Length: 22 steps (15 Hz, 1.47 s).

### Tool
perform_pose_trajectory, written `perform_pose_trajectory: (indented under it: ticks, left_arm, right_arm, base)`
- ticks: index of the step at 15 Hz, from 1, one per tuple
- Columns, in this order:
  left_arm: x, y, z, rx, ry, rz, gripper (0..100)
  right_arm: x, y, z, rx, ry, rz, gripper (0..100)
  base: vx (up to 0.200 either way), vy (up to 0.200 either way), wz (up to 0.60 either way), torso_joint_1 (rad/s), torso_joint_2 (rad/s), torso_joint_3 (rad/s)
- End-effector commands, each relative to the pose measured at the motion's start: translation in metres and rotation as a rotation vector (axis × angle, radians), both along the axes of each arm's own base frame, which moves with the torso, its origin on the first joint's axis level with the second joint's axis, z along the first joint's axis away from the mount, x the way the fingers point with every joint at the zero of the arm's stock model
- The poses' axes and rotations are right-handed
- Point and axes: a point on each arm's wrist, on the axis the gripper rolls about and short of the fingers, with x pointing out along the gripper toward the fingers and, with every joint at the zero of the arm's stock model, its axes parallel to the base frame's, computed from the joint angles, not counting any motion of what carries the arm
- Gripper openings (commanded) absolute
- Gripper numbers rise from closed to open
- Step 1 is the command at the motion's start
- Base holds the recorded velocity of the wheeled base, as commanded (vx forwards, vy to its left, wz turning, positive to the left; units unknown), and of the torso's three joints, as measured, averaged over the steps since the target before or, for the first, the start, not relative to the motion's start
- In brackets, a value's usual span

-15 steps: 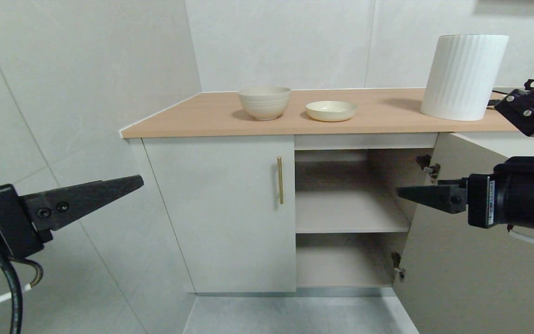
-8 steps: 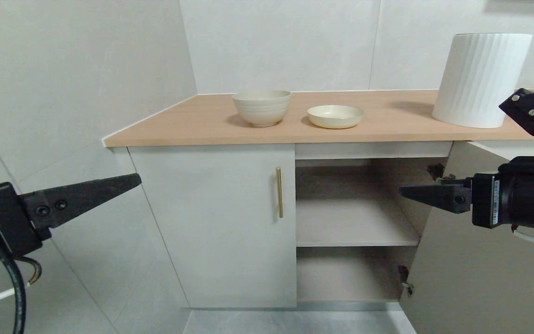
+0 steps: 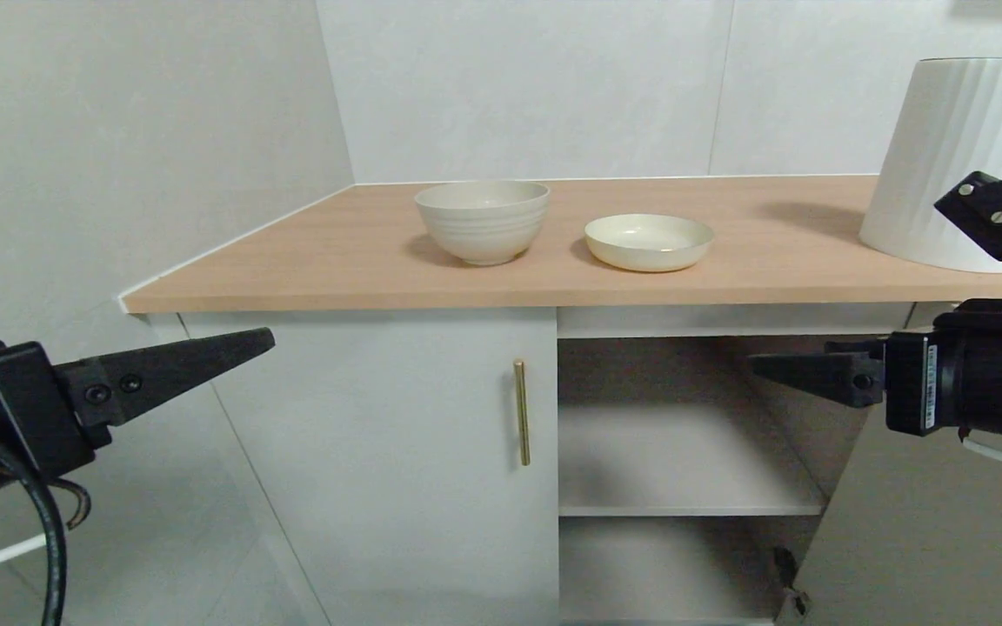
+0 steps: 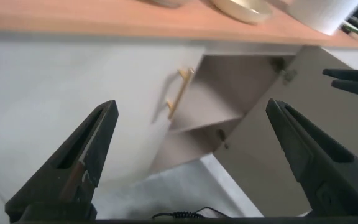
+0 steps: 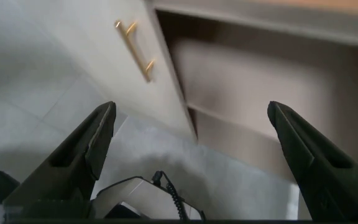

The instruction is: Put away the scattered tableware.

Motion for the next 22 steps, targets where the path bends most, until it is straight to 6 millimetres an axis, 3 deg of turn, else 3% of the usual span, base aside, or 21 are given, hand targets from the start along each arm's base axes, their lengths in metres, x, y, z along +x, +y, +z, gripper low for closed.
perform_pose_trajectory:
  ticks: [1,9,15,22]
  left_arm:
    - [0.001,0.000,-0.001,0.001,0.004,0.001,100]
    - [0.003,-0.002,-0.002,-0.005,0.018,-0.052,100]
    - [0.020,-0.007,-0.011,0.005,0.072,-0.055,100]
    - [0.059,-0.019,-0.025,0.015,0.121,-0.049,100]
  right_arm:
    - [-0.001,-0.001,0.000,-0.001,-0.001,0.001,100]
    - [-0.001,0.000,-0.003,-0.007,0.002,0.004,100]
    - [0.001,0.000,-0.004,-0.010,0.006,0.000,100]
    - [0.013,0.005,-0.006,-0.006,-0.008,-0.006,100]
  base:
    - [0.000,0.000,0.00,0.000,0.00,0.000]
    - [0.000,0.000,0.00,0.000,0.00,0.000]
    - [0.000,0.000,0.00,0.093,-0.32,-0.272]
    - [0.000,0.000,0.00,0.159,-0.48,-0.297]
